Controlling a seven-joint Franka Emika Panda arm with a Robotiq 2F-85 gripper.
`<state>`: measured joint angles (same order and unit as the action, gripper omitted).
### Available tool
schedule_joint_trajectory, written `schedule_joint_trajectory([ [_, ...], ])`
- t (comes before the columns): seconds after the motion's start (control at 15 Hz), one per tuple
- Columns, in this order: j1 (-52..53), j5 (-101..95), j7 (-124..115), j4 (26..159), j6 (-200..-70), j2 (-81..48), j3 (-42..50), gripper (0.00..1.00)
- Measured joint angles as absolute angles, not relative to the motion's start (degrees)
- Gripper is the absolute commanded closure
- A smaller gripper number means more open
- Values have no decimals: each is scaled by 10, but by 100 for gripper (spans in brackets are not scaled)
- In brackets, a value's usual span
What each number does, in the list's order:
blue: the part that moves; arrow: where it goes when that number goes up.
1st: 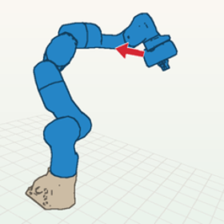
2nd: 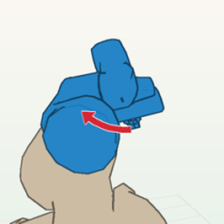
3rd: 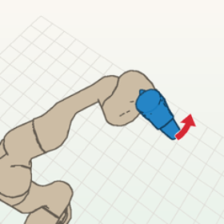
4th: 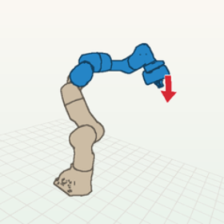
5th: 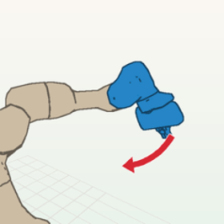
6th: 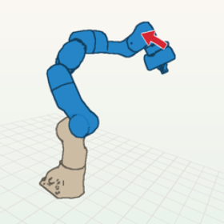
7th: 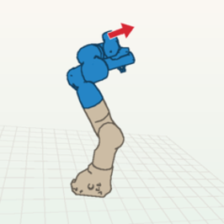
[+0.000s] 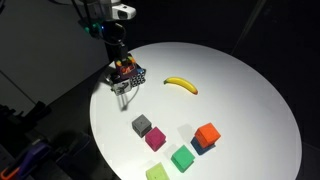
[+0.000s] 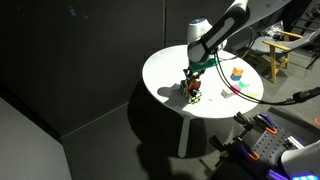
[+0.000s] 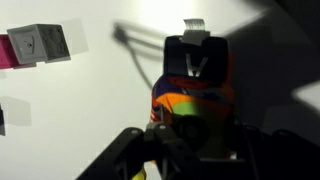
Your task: Put the plush block on the table
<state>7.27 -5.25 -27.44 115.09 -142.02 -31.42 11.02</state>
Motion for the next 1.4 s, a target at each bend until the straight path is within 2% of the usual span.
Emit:
schedule_joint_trajectory([
  [0.27,74,-57,-295,1151,-1388,-294,126,84],
  [0.53,67,-61,-305,1152,-1368,-275,146,90],
  [1.4,-21,-60,-301,1139,-1362,-279,156,90],
])
